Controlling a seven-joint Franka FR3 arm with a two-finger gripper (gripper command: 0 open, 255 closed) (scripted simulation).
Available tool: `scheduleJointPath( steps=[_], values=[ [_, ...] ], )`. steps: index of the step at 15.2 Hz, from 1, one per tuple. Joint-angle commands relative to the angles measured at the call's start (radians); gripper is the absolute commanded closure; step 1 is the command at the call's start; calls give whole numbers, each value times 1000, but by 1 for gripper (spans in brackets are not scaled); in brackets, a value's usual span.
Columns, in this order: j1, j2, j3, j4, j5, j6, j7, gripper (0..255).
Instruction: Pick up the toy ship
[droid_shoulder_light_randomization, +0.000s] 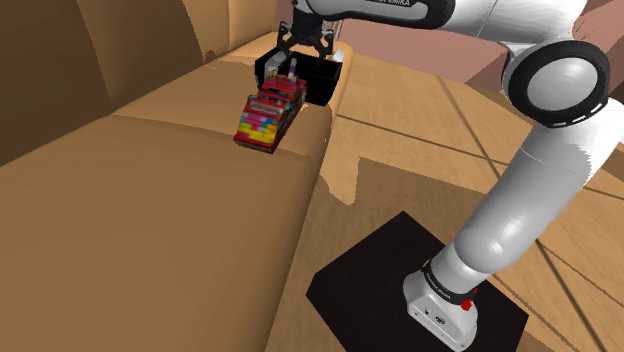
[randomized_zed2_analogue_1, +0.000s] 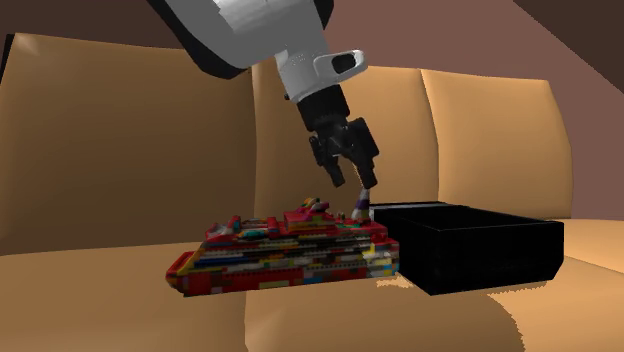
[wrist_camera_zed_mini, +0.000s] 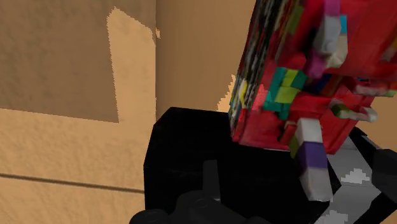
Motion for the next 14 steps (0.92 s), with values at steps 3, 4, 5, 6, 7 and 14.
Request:
scheduleJointPath(
  steps=[3,4,5,6,7,14],
  values=[
    [71,206,-20,296,-127,-103,102,0],
    [69,200,-23,274,-123,-87,108,0],
    [65,194,-24,252,-122,-72,113,0],
    [61,189,-24,231,-120,-57,119,0],
    [57,184,-24,211,-119,-42,125,0],
    [45,169,-25,140,-117,9,146,255]
  ],
)
